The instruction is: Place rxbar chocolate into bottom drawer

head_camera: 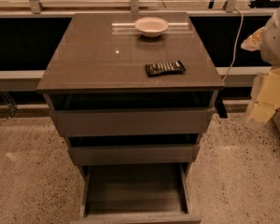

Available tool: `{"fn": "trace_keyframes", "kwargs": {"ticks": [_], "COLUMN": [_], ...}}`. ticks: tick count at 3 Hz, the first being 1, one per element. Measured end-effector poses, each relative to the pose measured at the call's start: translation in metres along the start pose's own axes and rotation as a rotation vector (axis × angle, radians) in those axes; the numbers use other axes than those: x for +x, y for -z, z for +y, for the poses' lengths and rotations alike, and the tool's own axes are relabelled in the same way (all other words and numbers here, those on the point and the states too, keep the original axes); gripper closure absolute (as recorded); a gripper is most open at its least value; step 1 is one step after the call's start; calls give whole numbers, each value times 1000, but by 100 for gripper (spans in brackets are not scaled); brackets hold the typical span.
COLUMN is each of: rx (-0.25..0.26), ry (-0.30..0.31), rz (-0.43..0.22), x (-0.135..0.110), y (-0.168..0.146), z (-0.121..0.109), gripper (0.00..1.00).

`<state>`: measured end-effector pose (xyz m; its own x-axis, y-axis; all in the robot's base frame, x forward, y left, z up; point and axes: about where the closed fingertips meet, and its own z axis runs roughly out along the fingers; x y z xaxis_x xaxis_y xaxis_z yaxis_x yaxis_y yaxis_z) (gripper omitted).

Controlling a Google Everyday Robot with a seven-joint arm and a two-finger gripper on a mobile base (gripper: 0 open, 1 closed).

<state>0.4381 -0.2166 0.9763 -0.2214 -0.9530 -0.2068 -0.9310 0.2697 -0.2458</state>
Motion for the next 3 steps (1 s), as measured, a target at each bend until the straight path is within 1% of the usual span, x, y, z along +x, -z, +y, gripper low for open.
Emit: {"fn": "trace_keyframes", "kwargs": {"ticks": [1, 2, 3], "rx": [0, -4, -32], "ry": [0, 19, 56], "rz": [0, -12, -33], "x": [0, -5, -18], "y": [0, -3, -16], "z": [0, -20, -54], "gripper": [0, 0, 0]}}
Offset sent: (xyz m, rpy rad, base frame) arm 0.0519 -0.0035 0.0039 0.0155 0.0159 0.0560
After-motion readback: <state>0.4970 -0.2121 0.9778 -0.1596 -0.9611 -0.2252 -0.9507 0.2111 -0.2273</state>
